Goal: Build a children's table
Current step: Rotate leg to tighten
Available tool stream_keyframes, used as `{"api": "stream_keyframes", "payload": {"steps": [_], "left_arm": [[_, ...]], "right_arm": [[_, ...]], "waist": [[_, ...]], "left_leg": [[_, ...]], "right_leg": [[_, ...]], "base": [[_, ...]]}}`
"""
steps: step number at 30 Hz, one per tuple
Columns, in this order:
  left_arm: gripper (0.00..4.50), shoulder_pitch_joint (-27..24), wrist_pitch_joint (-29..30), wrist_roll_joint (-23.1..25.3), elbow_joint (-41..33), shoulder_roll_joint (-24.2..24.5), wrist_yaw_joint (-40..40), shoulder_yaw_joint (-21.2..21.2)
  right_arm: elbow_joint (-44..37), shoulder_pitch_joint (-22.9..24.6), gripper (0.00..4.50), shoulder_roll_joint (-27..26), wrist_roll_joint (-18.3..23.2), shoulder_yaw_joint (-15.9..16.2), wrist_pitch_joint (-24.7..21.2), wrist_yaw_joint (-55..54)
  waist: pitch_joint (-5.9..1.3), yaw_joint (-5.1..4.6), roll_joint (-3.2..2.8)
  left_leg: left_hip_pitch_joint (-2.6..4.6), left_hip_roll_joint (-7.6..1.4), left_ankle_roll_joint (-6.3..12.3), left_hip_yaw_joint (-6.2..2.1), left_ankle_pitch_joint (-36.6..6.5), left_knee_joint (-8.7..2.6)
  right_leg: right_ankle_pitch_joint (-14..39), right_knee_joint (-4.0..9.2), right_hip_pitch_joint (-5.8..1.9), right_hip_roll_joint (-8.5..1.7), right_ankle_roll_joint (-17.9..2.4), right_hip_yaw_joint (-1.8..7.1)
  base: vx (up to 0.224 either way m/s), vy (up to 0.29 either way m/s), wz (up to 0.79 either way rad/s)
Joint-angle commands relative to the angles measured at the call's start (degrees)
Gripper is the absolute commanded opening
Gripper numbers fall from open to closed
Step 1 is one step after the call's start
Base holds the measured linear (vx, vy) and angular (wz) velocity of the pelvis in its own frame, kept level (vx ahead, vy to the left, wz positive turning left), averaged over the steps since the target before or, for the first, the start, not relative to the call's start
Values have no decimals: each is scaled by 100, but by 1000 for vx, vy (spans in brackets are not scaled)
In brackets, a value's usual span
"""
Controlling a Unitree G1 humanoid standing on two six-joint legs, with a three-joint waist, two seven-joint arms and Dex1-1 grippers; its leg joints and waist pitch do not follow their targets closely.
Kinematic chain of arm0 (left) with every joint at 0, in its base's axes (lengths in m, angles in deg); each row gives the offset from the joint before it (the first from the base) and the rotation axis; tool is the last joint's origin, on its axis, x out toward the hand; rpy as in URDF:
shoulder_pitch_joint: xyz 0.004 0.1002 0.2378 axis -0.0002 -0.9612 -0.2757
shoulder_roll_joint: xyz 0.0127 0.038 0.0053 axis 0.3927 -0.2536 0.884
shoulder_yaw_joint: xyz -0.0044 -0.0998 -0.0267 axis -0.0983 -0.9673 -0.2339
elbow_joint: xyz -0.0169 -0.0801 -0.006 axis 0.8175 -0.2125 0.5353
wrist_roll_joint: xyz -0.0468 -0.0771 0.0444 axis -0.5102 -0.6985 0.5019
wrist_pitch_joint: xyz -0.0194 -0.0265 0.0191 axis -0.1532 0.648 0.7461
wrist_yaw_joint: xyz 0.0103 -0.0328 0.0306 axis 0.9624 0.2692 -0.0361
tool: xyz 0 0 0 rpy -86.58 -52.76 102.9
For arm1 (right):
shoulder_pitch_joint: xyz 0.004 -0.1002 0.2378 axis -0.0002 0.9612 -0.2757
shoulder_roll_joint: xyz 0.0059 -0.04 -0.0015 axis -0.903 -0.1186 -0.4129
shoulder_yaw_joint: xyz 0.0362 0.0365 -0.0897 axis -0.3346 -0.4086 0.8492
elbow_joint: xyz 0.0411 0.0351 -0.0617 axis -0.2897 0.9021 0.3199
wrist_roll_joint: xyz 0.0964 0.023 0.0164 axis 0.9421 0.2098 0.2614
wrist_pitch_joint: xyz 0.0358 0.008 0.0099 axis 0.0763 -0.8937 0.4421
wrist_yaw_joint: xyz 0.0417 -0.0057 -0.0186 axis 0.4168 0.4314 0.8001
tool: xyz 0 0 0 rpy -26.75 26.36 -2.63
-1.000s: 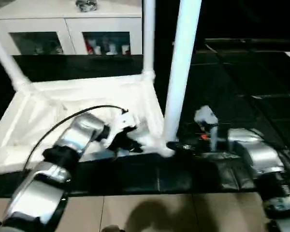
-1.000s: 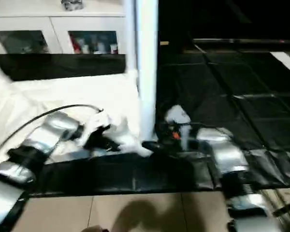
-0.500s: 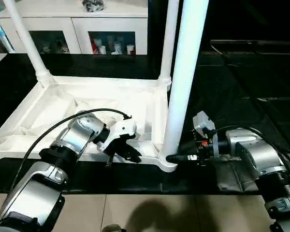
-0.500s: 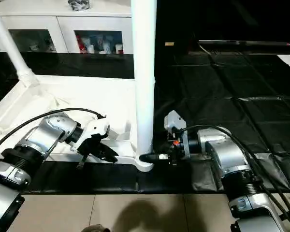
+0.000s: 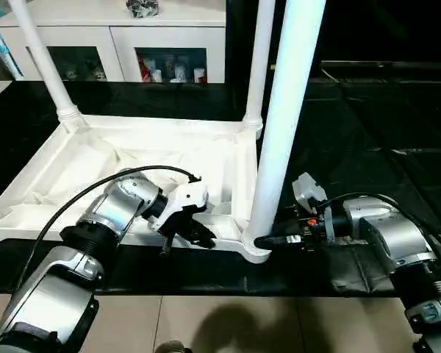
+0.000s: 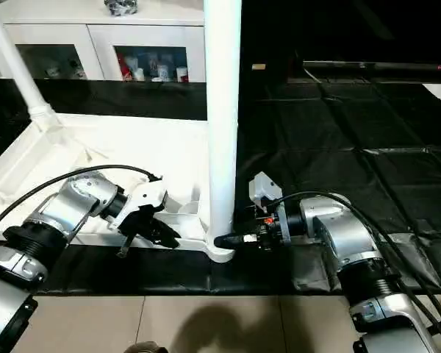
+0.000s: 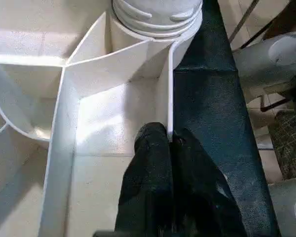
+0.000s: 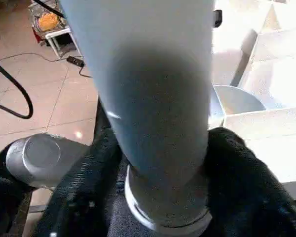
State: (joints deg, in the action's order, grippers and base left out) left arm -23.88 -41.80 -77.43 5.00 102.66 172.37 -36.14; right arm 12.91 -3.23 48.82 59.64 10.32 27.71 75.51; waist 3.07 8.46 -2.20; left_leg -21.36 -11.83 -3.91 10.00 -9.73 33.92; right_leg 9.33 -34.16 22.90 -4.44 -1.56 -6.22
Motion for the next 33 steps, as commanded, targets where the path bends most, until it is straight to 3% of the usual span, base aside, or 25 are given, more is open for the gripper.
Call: {"api": "stream_keyframes", "payload": {"steps": [1,7,15,17,19,22,28,31,33], "left_arm": [[0,7,-95,-37,-115,-55,153,104],[0,8,-101,-38,-84,-78,55,69],[0,157,628,-351,-20,-496,-655,-392],[0,197,754,-373,-2,-567,-828,-461],[0,284,1010,-424,39,-700,-1136,-603],[0,470,1472,-569,129,-970,-1694,-894],[0,721,1695,-607,358,-1362,-2609,-1241],[0,816,1731,-589,478,-1580,-3083,-1392],[0,825,1770,-560,470,-1674,-3256,-1445]], "right_arm": [[7,-53,239,38,89,56,-36,201],[-12,-37,206,32,113,85,-71,248],[-360,306,200,-257,167,-58,-313,-469],[-374,342,200,-387,115,-125,-355,-817],[-339,363,200,-704,36,-294,-472,-1561],[-200,330,199,-1293,-101,-542,-598,-2757],[264,54,198,-1977,-406,-754,-477,-4217],[593,-234,198,-2442,-504,-1048,-539,-5223],[670,-339,198,-2659,-512,-1076,-503,-5422]], "waist": [[-442,-46,86],[-446,-46,82],[-428,-28,105],[-418,-80,111],[-412,-99,102],[-410,-266,107],[-439,-452,106],[-431,-505,85],[-443,-518,78]], "left_leg": [[84,-181,368,-28,-997,-347],[81,-183,378,-30,-971,-345],[115,-188,338,-20,-1071,-351],[72,-160,282,-40,-1091,-367],[91,-158,259,-32,-1141,-367],[77,-109,113,-56,-1238,-384],[31,-60,238,-34,-935,-342],[42,-69,284,-30,-903,-340],[47,-81,293,-40,-841,-349]], "right_leg": [[1678,416,-301,-437,-970,311],[1609,405,-302,-435,-982,312],[1837,433,-281,-436,-966,322],[2014,449,-306,-440,-859,303],[2099,468,-286,-441,-826,314],[2321,495,-308,-436,-740,288],[1680,452,-329,-405,-975,298],[1642,455,-318,-405,-1004,305],[1497,436,-329,-401,-1040,303]], "base": [[0,0,0],[0,0,0],[0,0,0],[0,0,0],[0,0,0],[0,0,0],[0,0,0],[0,0,0],[0,0,0]]}}
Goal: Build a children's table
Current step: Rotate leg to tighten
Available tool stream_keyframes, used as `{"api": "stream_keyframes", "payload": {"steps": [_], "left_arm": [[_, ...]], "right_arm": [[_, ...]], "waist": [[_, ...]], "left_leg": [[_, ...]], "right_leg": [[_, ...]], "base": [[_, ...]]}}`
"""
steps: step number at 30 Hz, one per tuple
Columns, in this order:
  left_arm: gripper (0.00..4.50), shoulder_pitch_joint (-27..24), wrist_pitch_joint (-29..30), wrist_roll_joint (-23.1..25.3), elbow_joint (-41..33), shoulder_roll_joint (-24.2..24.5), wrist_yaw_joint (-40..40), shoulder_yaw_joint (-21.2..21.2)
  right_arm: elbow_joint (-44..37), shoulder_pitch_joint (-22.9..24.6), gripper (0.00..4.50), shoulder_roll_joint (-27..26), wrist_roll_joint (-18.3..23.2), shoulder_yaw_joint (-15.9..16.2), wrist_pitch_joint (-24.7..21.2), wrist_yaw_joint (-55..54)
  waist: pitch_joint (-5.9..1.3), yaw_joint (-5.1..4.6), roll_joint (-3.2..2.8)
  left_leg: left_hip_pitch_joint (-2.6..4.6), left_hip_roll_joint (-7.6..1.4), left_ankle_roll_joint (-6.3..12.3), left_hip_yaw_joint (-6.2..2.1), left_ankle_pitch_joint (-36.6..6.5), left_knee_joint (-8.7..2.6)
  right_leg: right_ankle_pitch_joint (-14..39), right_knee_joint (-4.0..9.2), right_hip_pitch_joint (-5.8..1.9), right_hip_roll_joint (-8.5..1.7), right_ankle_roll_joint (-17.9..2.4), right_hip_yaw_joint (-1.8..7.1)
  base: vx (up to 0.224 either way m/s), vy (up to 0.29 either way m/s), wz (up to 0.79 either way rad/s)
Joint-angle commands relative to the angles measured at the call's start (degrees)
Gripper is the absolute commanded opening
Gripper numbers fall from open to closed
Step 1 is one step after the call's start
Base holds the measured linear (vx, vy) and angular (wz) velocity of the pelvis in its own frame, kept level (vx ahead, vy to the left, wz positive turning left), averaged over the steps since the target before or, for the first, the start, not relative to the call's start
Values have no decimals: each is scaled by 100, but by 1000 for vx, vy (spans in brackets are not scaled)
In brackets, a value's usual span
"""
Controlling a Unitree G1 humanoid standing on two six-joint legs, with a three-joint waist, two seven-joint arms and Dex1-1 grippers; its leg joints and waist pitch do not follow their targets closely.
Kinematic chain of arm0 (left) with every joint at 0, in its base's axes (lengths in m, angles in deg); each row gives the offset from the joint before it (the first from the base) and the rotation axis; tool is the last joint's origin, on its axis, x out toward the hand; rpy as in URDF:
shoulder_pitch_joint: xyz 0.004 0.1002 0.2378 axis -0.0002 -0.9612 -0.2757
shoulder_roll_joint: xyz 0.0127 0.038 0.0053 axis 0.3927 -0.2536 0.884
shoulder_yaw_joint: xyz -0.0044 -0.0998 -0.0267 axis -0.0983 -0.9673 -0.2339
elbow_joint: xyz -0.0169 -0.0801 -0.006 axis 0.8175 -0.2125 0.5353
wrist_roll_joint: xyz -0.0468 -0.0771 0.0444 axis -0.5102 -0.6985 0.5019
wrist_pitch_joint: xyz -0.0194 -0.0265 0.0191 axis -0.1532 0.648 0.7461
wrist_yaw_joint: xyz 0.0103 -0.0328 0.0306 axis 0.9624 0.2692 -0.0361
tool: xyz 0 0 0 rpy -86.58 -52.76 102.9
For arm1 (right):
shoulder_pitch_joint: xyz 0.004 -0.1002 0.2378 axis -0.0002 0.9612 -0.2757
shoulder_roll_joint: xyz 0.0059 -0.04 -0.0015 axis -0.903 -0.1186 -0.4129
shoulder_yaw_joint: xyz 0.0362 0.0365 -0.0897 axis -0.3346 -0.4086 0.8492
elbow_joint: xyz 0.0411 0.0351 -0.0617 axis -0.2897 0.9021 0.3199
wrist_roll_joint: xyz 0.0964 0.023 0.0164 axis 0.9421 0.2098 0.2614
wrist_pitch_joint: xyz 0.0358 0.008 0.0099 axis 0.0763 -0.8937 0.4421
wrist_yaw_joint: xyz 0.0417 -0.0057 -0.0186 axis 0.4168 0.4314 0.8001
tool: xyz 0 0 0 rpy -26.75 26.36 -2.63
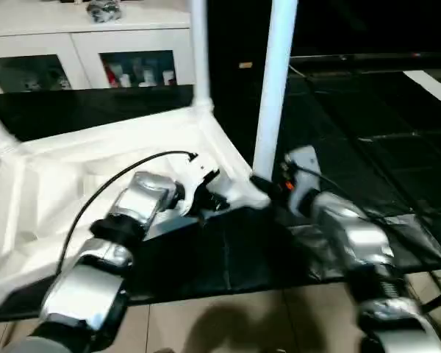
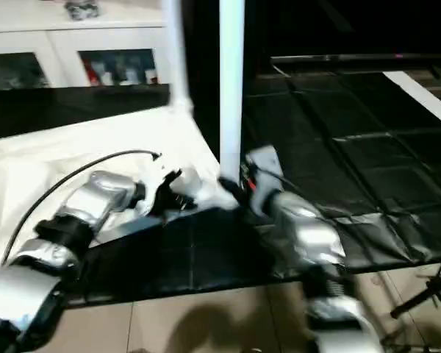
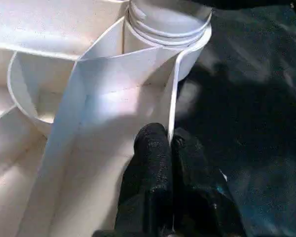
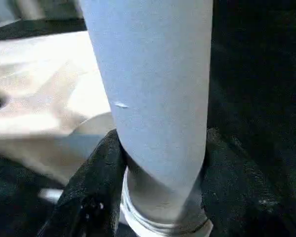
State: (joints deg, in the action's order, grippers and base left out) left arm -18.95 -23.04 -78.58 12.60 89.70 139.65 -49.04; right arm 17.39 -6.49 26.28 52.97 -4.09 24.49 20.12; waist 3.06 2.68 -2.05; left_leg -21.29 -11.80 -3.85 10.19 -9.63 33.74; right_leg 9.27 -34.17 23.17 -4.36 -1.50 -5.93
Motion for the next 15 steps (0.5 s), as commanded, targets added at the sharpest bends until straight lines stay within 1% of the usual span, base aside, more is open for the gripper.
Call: {"api": "stream_keyframes", "payload": {"steps": [1,2,3,4,6,8,9,11,12,13,14,15], "left_arm": [[0,330,-104,-444,-292,-380,14,-156],[0,312,-108,-427,-311,-377,13,-144],[0,283,-112,-406,-332,-370,2,-129],[0,238,-128,-372,-354,-340,2,-100],[0,209,-162,-334,-342,-302,5,-84],[0,195,-178,-328,-338,-278,9,-83],[0,184,-215,-296,-319,-250,24,-64],[0,163,-302,-227,-272,-200,45,-39],[0,142,-402,-172,-247,-148,120,10],[0,132,-443,-152,-241,-126,155,32],[0,98,-520,-111,-251,-66,267,94],[0,98,-520,-111,-251,-66,267,94]], "right_arm": [[221,-13,198,-410,156,367,-176,118],[196,1,198,-413,144,389,-158,127],[175,23,233,-427,183,373,-162,157],[146,61,254,-432,229,335,-153,179],[120,102,254,-411,280,312,-111,299],[79,137,286,-385,263,328,-105,321],[53,165,286,-343,224,346,-60,331],[-13,229,305,-245,162,351,20,365],[-113,295,313,-131,191,357,67,521],[-157,322,322,-84,211,359,78,592],[-274,386,342,37,274,356,27,760],[-274,386,342,37,274,356,27,760]], "waist": [[-442,56,81],[-450,61,75],[-460,59,69],[-455,61,79],[-448,74,75],[-439,81,77],[-434,84,72],[-433,90,74],[-434,92,75],[-439,114,62],[-445,125,66],[-444,128,66]], "left_leg": [[36,-85,354,-50,-810,-327],[34,-89,383,-52,-765,-325],[32,-101,440,-51,-672,-320],[29,-104,488,-47,-639,-318],[36,-103,516,-40,-678,-317],[34,-103,505,-39,-734,-321],[42,-105,478,-40,-783,-326],[43,-105,442,-40,-826,-327],[43,-107,439,-40,-819,-328],[46,-111,460,-41,-806,-324],[42,-115,482,-42,-754,-324],[40,-115,499,-46,-741,-326]], "right_leg": [[1349,429,-365,-402,-1069,283],[1245,414,-371,-403,-1093,288],[1008,385,-372,-399,-1156,295],[880,372,-376,-404,-1212,298],[888,379,-377,-414,-1243,301],[991,392,-380,-420,-1229,300],[1081,401,-378,-422,-1216,301],[1182,412,-379,-421,-1165,305],[1170,409,-380,-422,-1162,307],[1129,410,-383,-422,-1140,310],[1002,388,-386,-417,-1159,315],[961,387,-390,-415,-1171,312]], "base": [[0,0,0],[0,0,0],[0,0,0],[0,0,0],[0,0,0],[0,0,0],[0,0,0],[0,0,0],[0,0,0],[0,0,0],[0,0,0],[0,0,0]]}}
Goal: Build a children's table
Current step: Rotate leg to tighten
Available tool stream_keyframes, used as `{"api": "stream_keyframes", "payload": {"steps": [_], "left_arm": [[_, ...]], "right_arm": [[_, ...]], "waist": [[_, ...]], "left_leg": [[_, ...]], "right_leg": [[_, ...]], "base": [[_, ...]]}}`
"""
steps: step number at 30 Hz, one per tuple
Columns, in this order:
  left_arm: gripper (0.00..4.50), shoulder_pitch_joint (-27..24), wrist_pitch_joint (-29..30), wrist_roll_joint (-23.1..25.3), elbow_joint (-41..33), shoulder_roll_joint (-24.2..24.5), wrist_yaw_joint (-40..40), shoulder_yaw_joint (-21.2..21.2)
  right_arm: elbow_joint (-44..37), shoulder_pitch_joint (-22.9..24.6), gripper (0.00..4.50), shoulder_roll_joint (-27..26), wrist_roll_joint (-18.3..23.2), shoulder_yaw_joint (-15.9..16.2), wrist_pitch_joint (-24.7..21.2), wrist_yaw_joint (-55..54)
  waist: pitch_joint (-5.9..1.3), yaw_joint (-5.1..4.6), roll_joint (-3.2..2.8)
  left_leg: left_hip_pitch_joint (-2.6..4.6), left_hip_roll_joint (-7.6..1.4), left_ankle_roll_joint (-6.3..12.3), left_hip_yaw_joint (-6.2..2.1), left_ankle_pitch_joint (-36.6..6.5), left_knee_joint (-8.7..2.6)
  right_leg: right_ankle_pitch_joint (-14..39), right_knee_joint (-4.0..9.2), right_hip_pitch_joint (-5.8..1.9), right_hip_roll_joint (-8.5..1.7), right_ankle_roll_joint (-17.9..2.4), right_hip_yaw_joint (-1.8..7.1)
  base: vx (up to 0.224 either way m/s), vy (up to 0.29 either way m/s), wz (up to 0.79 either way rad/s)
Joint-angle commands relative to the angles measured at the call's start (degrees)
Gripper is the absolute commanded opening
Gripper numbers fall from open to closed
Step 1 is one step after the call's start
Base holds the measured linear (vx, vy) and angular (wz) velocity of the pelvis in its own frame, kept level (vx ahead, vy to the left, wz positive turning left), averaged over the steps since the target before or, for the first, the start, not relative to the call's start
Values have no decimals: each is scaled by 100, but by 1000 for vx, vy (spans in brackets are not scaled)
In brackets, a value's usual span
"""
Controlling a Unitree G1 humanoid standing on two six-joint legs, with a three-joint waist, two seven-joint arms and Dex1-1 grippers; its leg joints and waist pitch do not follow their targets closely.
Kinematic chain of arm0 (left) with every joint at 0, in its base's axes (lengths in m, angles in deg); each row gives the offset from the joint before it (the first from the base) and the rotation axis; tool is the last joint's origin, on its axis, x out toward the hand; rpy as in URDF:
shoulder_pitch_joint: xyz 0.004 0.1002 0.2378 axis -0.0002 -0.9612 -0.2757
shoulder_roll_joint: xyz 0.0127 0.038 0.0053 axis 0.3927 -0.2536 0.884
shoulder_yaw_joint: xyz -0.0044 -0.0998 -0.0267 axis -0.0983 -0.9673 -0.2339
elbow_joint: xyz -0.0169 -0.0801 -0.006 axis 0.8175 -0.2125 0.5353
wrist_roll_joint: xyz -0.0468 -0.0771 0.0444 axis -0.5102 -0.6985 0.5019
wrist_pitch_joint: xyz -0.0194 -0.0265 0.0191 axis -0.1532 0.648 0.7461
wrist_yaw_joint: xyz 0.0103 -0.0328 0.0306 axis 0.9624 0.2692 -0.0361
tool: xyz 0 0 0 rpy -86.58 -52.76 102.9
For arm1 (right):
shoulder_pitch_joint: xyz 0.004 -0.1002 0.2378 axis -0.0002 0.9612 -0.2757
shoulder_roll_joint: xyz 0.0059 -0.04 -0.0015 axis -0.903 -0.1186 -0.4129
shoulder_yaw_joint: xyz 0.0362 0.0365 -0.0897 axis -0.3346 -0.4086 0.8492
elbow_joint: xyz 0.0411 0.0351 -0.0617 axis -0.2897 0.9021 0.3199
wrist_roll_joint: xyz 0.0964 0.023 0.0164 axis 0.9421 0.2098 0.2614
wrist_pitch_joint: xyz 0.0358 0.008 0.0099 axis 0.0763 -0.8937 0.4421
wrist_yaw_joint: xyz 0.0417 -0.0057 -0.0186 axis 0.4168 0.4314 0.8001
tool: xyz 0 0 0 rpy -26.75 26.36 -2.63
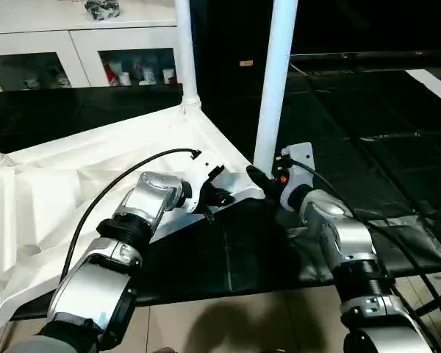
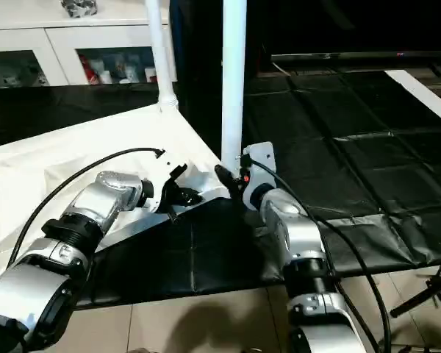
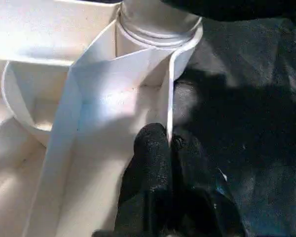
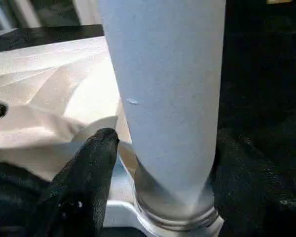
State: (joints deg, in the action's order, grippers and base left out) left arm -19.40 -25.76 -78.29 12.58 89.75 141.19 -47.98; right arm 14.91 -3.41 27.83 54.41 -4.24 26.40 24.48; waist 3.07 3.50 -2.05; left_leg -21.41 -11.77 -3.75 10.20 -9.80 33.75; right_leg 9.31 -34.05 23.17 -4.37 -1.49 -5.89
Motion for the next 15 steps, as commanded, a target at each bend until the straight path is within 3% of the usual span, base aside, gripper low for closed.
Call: {"api": "stream_keyframes", "payload": {"steps": [1,5,9,15], "left_arm": [[0,118,-306,-124,-260,-31,204,27],[0,-44,-779,22,-288,289,921,341],[0,-207,-1253,124,-334,624,1630,629],[0,-292,-1700,219,-262,856,1855,774]], "right_arm": [[-114,123,342,-10,155,397,-190,474],[-624,397,375,711,453,472,-284,1612],[-981,594,405,1396,633,539,-371,2623],[-1139,694,417,1859,762,603,-407,3160]], "waist": [[-445,45,52],[-436,130,60],[-417,222,41],[-420,318,44]], "left_leg": [[51,-122,502,-49,-730,-326],[59,-130,545,-34,-866,-320],[93,-162,435,-34,-1082,-335],[116,-179,333,-36,-1172,-340]], "right_leg": [[905,370,-388,-416,-1208,305],[1072,398,-395,-412,-1135,305],[1569,445,-352,-421,-998,299],[1628,442,-318,-430,-987,311]], "base": [[0,0,0],[0,0,0],[0,0,0],[0,0,0]]}}
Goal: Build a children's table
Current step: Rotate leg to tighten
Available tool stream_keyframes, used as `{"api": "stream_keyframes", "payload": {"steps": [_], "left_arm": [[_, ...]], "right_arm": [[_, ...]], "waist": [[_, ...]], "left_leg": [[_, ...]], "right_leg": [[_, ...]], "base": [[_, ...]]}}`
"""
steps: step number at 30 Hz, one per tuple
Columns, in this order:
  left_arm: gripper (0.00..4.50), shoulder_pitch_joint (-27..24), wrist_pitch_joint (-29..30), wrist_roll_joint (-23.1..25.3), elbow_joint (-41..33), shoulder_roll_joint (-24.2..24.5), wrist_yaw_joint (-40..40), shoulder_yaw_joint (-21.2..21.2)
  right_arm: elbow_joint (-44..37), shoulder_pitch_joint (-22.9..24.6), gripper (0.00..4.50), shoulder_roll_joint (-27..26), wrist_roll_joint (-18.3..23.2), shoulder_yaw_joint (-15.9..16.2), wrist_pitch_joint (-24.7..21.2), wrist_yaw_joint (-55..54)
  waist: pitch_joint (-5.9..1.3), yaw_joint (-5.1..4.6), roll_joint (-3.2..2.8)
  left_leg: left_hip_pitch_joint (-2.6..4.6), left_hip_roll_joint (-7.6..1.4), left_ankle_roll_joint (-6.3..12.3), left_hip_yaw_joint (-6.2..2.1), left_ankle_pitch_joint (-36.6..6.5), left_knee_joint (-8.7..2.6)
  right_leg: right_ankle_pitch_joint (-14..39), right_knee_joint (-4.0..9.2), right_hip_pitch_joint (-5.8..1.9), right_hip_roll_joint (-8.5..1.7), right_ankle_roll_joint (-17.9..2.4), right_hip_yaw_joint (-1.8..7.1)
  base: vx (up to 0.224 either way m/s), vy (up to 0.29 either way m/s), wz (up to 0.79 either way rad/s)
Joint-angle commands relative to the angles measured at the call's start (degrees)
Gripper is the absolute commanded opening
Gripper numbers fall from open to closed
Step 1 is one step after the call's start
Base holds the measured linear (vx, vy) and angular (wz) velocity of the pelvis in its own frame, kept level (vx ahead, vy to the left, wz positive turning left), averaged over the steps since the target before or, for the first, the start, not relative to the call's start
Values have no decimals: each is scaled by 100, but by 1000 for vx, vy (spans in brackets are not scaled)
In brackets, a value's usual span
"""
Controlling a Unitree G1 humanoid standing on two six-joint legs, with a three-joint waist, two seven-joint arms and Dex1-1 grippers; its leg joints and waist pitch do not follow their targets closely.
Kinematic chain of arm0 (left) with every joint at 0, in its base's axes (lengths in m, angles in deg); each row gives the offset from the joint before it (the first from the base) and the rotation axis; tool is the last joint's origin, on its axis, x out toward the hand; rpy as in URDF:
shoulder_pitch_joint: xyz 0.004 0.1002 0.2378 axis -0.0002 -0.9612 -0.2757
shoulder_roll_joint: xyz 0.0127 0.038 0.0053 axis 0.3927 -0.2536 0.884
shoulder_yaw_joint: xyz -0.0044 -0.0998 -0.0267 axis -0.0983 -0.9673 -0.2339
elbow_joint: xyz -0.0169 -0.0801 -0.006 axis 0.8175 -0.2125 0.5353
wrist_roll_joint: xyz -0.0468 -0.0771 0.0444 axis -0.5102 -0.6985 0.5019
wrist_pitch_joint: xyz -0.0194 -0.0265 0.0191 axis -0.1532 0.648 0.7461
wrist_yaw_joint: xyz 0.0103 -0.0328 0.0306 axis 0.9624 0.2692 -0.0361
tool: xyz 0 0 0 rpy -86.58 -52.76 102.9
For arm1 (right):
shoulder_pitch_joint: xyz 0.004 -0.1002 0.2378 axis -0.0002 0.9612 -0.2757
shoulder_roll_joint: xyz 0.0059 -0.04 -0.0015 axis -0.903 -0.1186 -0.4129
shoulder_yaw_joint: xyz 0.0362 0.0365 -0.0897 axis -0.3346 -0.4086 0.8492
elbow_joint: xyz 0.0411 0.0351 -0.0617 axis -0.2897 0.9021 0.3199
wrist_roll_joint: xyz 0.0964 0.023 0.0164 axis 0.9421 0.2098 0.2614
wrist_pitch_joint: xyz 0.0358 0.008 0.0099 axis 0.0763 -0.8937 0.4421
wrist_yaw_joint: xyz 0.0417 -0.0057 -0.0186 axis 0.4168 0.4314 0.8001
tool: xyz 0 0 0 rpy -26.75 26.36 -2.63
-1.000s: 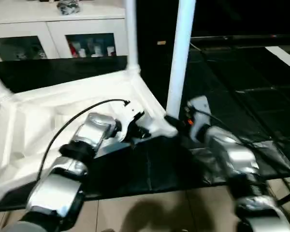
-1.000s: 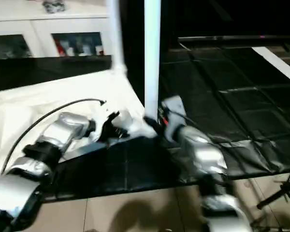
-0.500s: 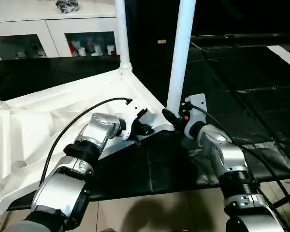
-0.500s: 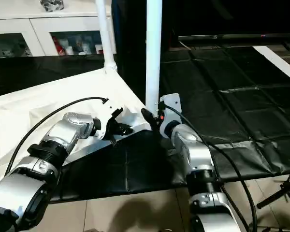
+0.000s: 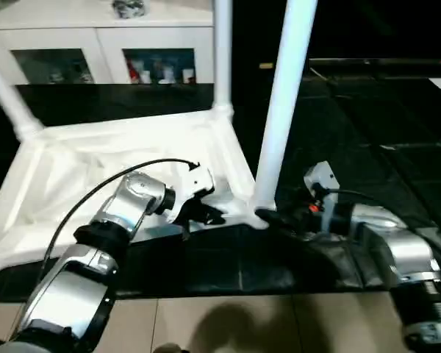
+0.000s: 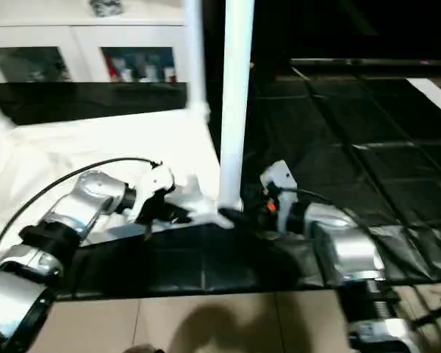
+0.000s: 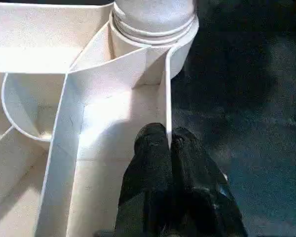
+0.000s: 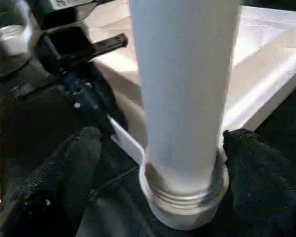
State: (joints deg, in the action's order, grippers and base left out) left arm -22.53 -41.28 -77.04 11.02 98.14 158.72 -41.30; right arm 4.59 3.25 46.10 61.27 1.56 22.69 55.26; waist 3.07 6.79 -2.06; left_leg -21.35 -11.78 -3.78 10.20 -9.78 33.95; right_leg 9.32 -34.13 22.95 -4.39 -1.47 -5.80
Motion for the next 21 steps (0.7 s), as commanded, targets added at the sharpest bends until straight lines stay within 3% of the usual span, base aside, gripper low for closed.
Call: {"api": "stream_keyframes", "payload": {"steps": [1,9,11,13,21], "left_arm": [[0,25,-182,114,-86,21,7,93],[0,-49,-63,-19,-123,-73,-94,6],[44,-82,-123,-43,-63,-118,-259,-52],[55,-95,-120,-57,-44,-137,-324,-83],[55,-182,-63,-116,-24,-179,-537,-189]], "right_arm": [[-98,30,417,54,73,31,-39,94],[76,-22,417,23,-74,55,109,-65],[101,-33,425,33,-87,71,153,-119],[106,-34,425,36,-89,71,169,-137],[133,-2,425,57,-112,70,238,-139]], "waist": [[-423,-7,61],[-433,-5,70],[-433,-2,70],[-426,-6,68],[-428,-30,84]], "left_leg": [[100,-171,322,-38,-1152,-359],[72,-158,328,-42,-1017,-350],[71,-158,335,-41,-1021,-349],[72,-158,332,-42,-1059,-351],[66,-152,356,-42,-1029,-349]], "right_leg": [[1623,443,-308,-432,-992,301],[1616,431,-312,-431,-972,289],[1603,433,-313,-433,-982,286],[1647,442,-309,-432,-966,284],[1705,448,-311,-425,-919,282]], "base": [[0,0,0],[0,0,0],[0,0,0],[0,0,0],[0,0,0]]}}
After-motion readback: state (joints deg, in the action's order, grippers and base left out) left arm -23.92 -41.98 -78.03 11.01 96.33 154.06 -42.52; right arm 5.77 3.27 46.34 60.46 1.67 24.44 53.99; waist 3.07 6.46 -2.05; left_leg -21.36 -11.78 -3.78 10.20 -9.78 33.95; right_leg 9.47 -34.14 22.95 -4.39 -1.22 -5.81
